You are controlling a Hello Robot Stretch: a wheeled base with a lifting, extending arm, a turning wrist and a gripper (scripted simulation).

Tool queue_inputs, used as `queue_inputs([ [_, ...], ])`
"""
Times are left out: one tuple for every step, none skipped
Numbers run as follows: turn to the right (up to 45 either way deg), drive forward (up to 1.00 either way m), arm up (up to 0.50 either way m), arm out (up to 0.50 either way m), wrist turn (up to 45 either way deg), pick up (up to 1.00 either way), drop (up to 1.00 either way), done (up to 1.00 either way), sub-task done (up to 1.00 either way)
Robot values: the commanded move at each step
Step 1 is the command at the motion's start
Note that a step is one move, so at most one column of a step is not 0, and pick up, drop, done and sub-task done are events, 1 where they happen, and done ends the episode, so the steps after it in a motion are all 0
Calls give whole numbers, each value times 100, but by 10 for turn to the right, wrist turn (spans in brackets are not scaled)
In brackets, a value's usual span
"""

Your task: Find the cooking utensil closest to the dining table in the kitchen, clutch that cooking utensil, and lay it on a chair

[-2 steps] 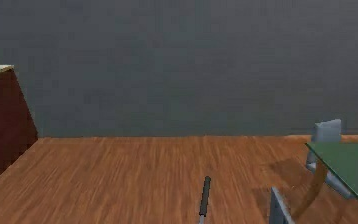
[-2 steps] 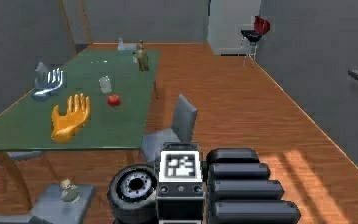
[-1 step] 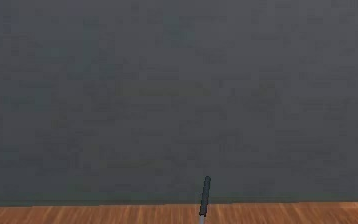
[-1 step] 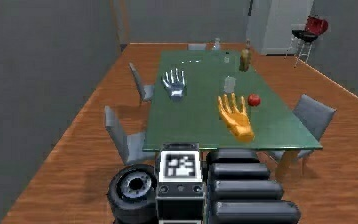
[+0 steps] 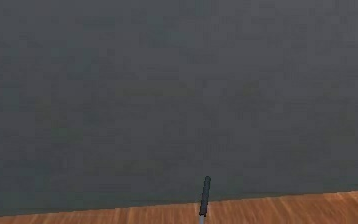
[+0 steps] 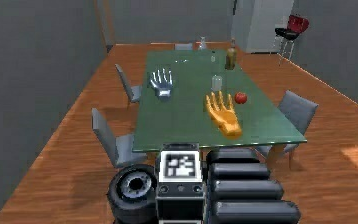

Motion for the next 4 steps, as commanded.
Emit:
queue_inputs([
  [0, 5, 0, 0, 0, 0, 0, 0, 0],
  [420, 0, 0, 0, 0, 0, 0, 0, 0],
  [0, 45, 0, 0, 0, 0, 0, 0, 0],
  [-450, 0, 0, 0, 0, 0, 0, 0, 0],
])
